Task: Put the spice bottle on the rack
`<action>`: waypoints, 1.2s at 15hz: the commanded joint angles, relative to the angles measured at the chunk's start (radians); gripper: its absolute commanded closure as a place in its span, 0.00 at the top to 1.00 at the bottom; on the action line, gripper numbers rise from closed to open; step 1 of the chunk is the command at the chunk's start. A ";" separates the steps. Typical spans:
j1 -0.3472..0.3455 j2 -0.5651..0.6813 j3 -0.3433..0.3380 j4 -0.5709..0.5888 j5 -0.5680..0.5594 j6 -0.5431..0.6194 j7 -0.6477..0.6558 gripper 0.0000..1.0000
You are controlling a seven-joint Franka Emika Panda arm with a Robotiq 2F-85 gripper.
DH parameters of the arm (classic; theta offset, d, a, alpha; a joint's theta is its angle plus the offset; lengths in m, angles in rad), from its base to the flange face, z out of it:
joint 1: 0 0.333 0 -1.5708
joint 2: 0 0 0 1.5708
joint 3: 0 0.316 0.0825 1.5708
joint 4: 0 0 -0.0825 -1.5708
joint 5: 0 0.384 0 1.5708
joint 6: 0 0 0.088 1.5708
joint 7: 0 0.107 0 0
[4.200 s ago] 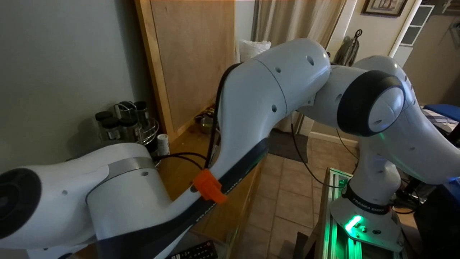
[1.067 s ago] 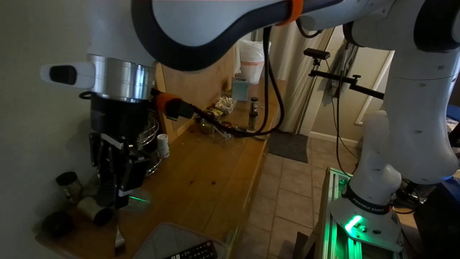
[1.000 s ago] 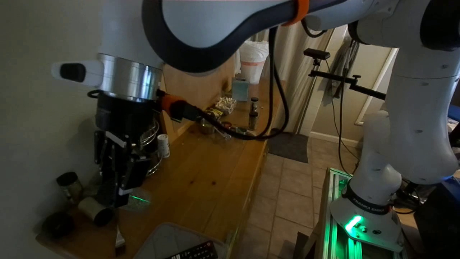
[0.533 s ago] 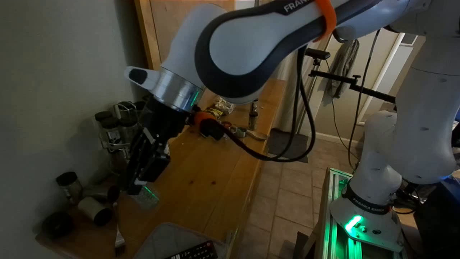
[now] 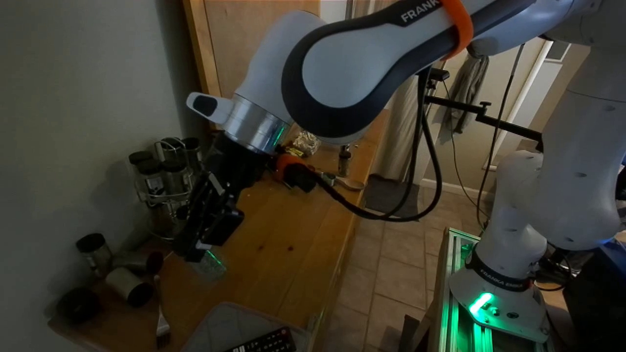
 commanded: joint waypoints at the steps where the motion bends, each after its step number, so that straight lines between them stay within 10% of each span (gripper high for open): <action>1: -0.002 -0.007 -0.018 -0.003 0.023 0.040 0.028 0.25; 18: -0.047 -0.181 -0.100 -0.226 0.375 0.502 0.053 0.25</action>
